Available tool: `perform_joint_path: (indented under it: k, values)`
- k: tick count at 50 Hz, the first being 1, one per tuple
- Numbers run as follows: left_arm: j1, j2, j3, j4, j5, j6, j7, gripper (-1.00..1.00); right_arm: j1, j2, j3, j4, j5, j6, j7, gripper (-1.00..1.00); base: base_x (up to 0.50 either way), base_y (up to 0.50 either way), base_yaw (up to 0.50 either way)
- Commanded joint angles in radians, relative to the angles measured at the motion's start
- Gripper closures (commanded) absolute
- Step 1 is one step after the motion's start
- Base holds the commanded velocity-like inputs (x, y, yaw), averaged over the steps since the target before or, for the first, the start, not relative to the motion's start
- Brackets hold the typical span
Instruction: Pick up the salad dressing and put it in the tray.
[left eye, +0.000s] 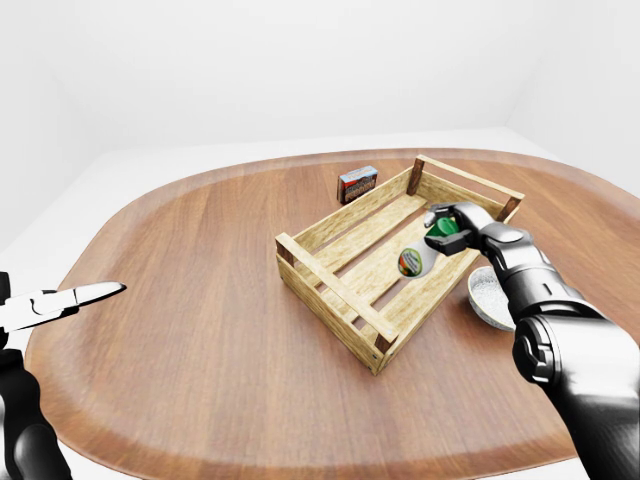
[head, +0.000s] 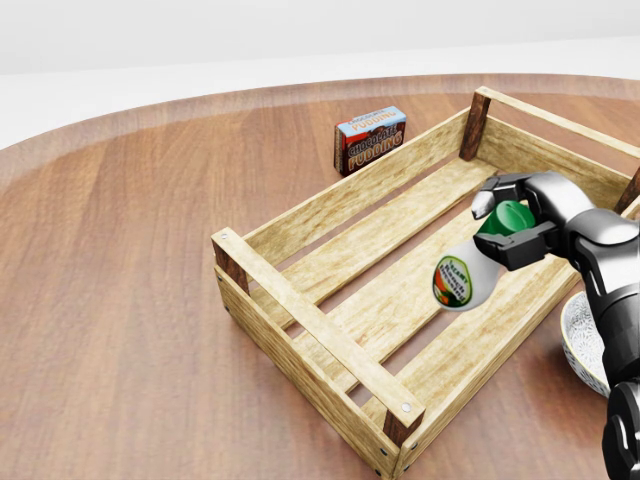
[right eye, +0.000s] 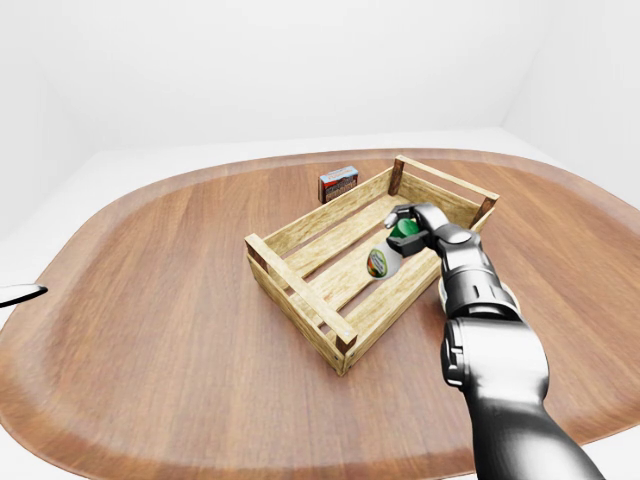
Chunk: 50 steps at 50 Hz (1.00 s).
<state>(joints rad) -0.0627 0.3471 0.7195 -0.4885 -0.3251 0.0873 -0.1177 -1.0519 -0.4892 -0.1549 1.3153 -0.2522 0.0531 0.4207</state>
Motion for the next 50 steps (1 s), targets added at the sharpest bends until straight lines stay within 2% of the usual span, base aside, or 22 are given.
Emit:
perform_joint_path:
  k: [1,12,17,26,30,36,50]
  values:
    - [0.001,-0.001,0.001,0.000,-0.001,0.000,0.001,-1.00,0.015,0.001,-0.037,0.007,0.032,-0.052,-0.137,1.00,0.00,0.00,0.00]
    - [0.002,-0.001,0.000,0.004,-0.002,0.000,0.000,-1.00,0.030,0.009,-0.026,0.012,-0.020,-0.070,-0.167,1.00,0.00,0.00,0.00]
    - [0.002,-0.003,-0.003,0.009,0.002,0.000,0.001,-1.00,0.037,0.015,-0.028,0.017,-0.024,-0.052,-0.137,1.00,0.00,0.00,0.00]
    - [0.005,-0.006,-0.008,0.015,0.006,0.000,-0.002,-1.00,0.029,0.004,-0.006,0.019,-0.075,0.021,-0.047,1.00,0.00,0.00,0.00]
    - [0.005,-0.006,-0.006,0.010,0.005,0.000,-0.002,-1.00,0.039,0.004,-0.004,0.020,-0.092,0.019,0.011,1.00,0.00,0.00,0.00]
    - [0.005,-0.005,-0.003,0.006,0.004,0.000,-0.002,-1.00,0.035,-0.004,-0.010,0.021,-0.108,0.034,0.028,1.00,0.00,0.00,0.00]
    - [0.006,-0.008,-0.004,0.003,0.007,0.000,-0.005,-1.00,0.012,-0.016,0.002,0.023,-0.170,0.034,0.064,1.00,0.00,0.00,0.00]
